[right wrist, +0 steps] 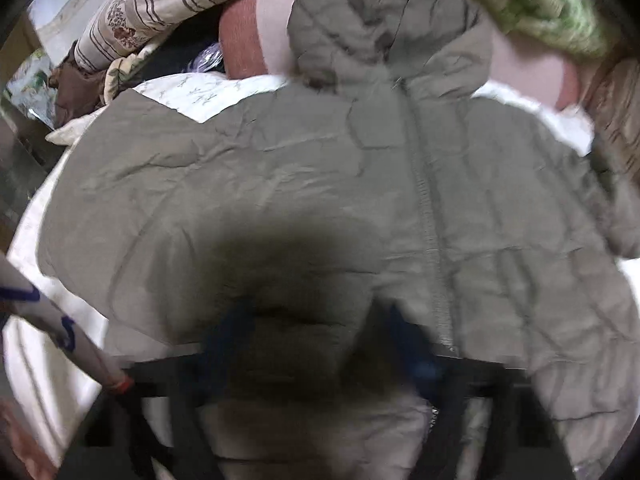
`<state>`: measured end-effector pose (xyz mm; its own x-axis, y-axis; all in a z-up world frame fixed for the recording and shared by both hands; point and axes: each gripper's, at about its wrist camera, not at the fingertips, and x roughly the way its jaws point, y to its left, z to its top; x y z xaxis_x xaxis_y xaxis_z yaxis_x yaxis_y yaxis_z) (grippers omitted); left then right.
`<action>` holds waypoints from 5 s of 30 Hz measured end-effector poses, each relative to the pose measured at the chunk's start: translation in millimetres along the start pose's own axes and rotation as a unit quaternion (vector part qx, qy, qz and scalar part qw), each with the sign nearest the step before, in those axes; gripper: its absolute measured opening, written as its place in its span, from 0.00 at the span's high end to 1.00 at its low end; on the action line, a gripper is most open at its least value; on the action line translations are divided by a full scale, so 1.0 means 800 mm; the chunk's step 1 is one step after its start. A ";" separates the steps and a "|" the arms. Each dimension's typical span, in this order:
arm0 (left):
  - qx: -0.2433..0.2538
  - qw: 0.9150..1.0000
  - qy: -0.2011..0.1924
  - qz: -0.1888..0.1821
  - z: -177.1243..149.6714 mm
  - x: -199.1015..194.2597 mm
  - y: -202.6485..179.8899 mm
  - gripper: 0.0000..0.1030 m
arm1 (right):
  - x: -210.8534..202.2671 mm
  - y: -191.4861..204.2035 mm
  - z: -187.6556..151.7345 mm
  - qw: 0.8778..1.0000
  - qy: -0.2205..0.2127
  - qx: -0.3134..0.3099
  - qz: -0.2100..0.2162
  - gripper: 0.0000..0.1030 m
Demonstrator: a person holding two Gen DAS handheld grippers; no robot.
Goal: Fold large clothes
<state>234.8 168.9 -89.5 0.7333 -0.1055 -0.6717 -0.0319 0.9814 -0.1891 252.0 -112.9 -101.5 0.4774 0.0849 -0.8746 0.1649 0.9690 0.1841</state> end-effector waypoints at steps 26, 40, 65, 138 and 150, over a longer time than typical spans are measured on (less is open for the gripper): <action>0.120 0.989 0.079 0.017 -0.049 0.067 -0.098 0.30 | 0.028 -0.283 0.056 0.967 -0.001 0.113 -0.229 0.95; 0.116 0.989 0.086 0.002 -0.057 0.044 -0.117 0.31 | -0.070 -0.303 0.021 0.971 -0.065 0.123 -0.196 0.33; 0.208 0.972 0.108 0.006 -0.139 0.074 -0.201 0.21 | -0.139 -0.648 -0.026 0.899 -0.089 0.363 -0.230 0.33; -0.030 0.995 0.009 0.093 0.019 0.010 0.002 0.10 | 0.018 0.003 0.091 0.998 -0.037 -0.030 -0.030 0.56; 0.007 0.996 0.037 0.082 0.010 0.037 -0.027 0.10 | 0.044 0.029 0.098 0.997 -0.023 -0.071 0.016 0.58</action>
<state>262.5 145.7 -99.8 0.6672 0.0445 -0.7435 -0.1368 0.9886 -0.0636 340.2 -105.2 -93.1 0.5207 0.1078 -0.8469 0.0265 0.9895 0.1422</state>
